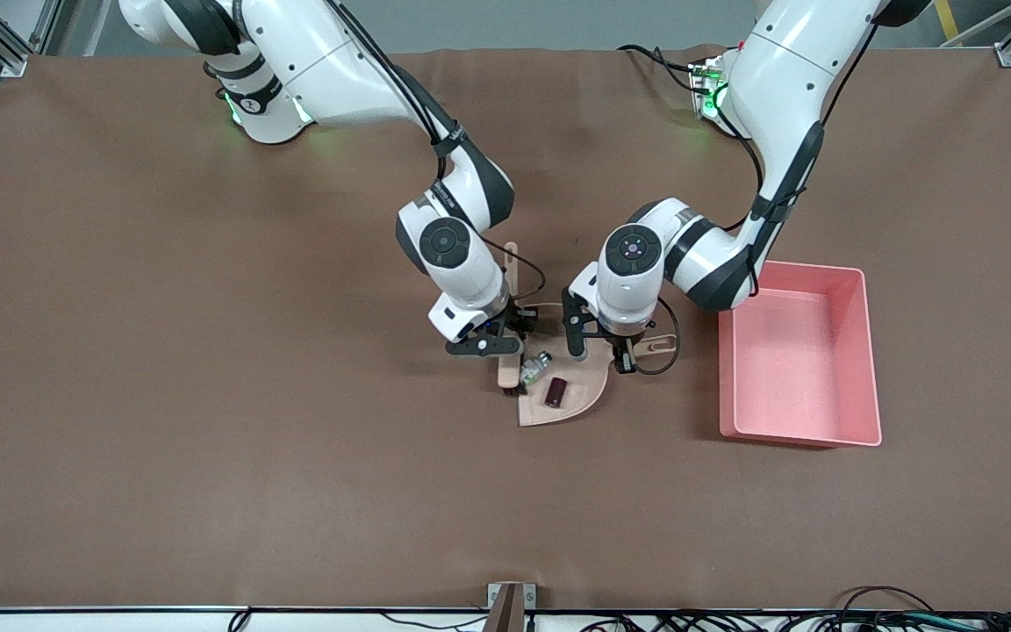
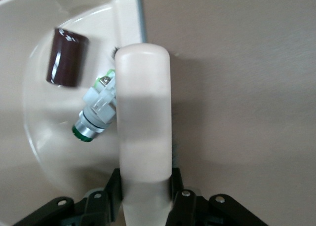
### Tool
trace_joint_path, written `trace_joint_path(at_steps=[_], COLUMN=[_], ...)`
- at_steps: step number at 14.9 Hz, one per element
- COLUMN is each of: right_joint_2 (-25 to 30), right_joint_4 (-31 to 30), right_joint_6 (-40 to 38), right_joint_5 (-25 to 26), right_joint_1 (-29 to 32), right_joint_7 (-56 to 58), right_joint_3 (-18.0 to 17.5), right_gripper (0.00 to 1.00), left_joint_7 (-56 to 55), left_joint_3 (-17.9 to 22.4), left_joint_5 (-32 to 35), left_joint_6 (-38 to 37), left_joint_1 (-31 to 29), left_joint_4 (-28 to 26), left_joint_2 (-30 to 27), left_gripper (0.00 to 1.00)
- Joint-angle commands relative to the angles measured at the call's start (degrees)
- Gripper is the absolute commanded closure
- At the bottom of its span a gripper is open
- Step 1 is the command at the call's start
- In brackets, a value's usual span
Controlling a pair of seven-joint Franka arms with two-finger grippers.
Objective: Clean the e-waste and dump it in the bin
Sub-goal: 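Sweep the switch and capacitor into the dustpan with the right gripper, then lift the dustpan over the pink bin with the left gripper while the right gripper withdraws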
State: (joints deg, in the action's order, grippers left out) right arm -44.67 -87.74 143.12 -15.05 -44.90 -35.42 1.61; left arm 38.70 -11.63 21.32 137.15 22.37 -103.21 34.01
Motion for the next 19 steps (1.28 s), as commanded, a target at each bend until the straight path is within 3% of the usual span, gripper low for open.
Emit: trace_joint_path(at_steps=[1, 10, 19], right_joint_2=[-2.7, -2.0, 6.4], right_joint_4=[3.3, 4.0, 5.2], right_joint_6=[0.0, -1.3, -21.5], right_joint_5=[-1.2, -1.0, -0.2], right_joint_1=[-1.9, -1.9, 10.3], right_joint_7=[-1.6, -6.9, 3.3], right_joint_3=[0.4, 0.5, 1.3], right_gripper=[0.99, 0.99, 0.99], left_joint_7=[-1.1, -1.1, -1.4], left_joint_3=[-0.1, -0.1, -0.1], left_joint_5=[1.3, 1.3, 0.6], left_joint_6=[0.0, -0.9, -0.9], left_joint_1=[-0.4, -0.7, -1.7], left_joint_4=[-1.9, -2.4, -2.4], left_joint_2=[-2.0, -2.8, -3.9], left_gripper=[0.69, 0.71, 0.74])
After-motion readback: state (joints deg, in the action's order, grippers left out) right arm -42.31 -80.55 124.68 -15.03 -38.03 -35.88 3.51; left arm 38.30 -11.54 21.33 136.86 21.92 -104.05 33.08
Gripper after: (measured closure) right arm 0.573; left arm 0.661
